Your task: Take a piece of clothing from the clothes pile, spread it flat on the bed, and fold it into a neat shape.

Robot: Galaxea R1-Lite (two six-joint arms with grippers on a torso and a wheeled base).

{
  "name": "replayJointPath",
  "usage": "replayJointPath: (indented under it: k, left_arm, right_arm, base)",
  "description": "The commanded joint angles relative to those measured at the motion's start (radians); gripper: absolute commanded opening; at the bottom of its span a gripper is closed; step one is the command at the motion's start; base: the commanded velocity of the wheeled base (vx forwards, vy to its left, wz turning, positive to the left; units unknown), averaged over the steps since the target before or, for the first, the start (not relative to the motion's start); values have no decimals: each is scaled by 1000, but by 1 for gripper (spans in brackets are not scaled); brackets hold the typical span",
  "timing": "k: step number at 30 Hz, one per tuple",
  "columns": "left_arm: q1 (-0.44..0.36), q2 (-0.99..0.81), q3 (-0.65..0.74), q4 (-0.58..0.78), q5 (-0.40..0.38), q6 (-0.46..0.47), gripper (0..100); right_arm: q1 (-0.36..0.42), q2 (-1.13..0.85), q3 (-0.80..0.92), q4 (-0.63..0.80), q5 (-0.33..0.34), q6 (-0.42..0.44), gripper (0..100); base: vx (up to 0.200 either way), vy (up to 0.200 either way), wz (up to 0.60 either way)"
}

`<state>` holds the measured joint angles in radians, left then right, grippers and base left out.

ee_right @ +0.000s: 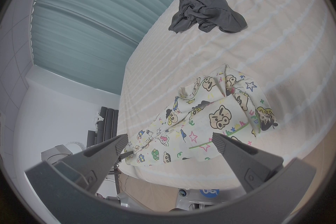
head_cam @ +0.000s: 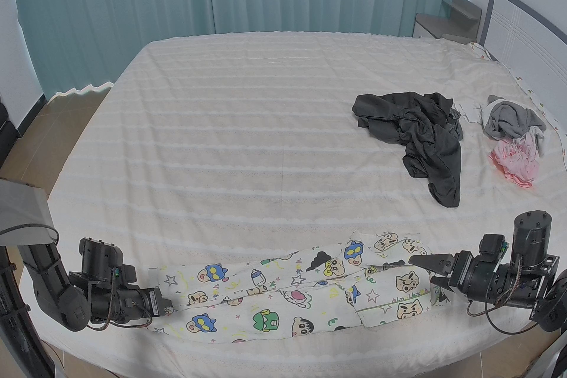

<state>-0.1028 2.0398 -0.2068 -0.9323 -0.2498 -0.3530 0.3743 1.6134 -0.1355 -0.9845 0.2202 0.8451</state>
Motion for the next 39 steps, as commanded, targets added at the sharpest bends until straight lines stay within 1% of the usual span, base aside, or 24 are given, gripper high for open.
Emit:
replayJointPath:
  k: [1,2,3,7,10,11,14,17,18,22,28,32,33,34,38,39]
  left_arm:
    - [20,-61,21,1,-3,-1,0]
    - [20,-61,21,1,-3,-1,0]
    - [52,-81,32,3,-8,-1,0]
    - [98,-93,40,1,-28,-1,0]
    - [98,-93,40,1,-28,-1,0]
    - [167,-135,52,4,-85,-1,0]
    - [244,-156,58,4,-137,-1,0]
    - [342,-164,66,4,-229,-1,0]
    - [367,-167,67,4,-244,-1,0]
    - [506,-184,63,1,-322,0,0]
    - [738,-210,18,6,-453,-3,0]
    - [885,-205,-52,50,-513,-3,0]
    - [899,-205,-65,60,-519,-3,0]
    - [953,-205,-106,98,-546,-3,0]
    - [1051,-213,-235,213,-595,-3,0]
    - [1063,-214,-263,241,-602,-3,0]
  right_arm:
    - [0,6,2,-2,1,0,100]
    - [0,6,2,-2,1,0,100]
    - [0,2,7,-3,1,0,100]
    - [0,-1,7,-3,1,0,100]
    - [0,-1,7,-3,1,0,100]
    - [0,0,7,-3,1,0,100]
    - [0,2,7,-3,1,0,100]
    - [0,3,7,-3,1,0,100]
    - [0,3,7,-3,1,0,100]
    - [0,3,7,-3,1,0,100]
    - [0,2,7,-3,1,0,100]
    - [0,3,7,-5,1,0,100]
    - [0,3,7,-3,1,0,100]
    - [0,3,7,-5,1,0,100]
    - [0,0,7,-5,1,0,100]
    - [0,-1,7,-5,1,0,100]
  base:
    - [0,0,0]
    - [0,0,0]
    - [0,0,0]
    - [0,0,0]
    - [0,0,0]
    - [0,0,0]
    - [0,0,0]
    - [0,0,0]
    - [0,0,0]
    - [0,0,0]
    - [0,0,0]
    - [0,0,0]
    - [0,0,0]
    - [0,0,0]
    - [0,0,0]
    - [0,0,0]
